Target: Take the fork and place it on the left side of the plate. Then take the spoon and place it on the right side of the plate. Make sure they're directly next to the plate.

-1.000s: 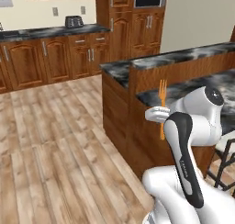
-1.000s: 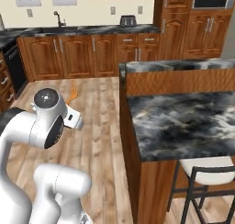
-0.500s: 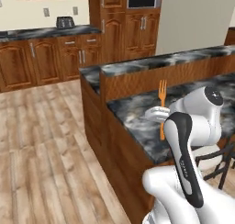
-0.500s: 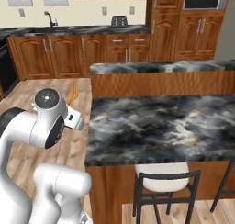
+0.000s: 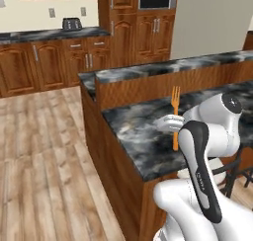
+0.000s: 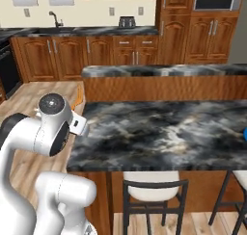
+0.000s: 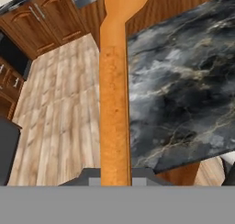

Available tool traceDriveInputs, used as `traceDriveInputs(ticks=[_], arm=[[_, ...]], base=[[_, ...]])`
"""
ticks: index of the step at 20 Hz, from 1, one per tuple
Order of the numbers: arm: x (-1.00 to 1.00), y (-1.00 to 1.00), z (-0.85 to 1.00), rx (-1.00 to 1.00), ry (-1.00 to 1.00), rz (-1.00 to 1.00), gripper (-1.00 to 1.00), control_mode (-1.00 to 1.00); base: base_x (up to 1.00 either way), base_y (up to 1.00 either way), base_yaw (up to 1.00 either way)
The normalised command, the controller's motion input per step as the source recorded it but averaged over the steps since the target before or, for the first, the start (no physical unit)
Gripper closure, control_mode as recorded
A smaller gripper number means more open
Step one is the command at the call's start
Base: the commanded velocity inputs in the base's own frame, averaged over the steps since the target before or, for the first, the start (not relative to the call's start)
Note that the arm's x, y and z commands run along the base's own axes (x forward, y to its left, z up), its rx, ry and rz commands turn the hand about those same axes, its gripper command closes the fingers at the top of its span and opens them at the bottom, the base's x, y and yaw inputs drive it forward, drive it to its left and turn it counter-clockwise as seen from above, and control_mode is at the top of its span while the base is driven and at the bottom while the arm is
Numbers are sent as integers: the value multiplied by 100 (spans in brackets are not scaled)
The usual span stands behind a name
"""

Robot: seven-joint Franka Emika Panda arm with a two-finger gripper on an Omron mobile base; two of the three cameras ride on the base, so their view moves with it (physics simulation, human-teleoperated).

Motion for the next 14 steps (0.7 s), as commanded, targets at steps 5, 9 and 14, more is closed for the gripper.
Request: traceDriveInputs(ticks=[5, 9, 14], arm=[[0, 0, 0, 0, 0, 0, 100, 100], [0, 0, 0, 0, 0, 0, 100, 100], [0, 0, 0, 0, 0, 0, 100, 100]], base=[[24, -100, 8], [-11, -94, 5], [-64, -57, 9]])
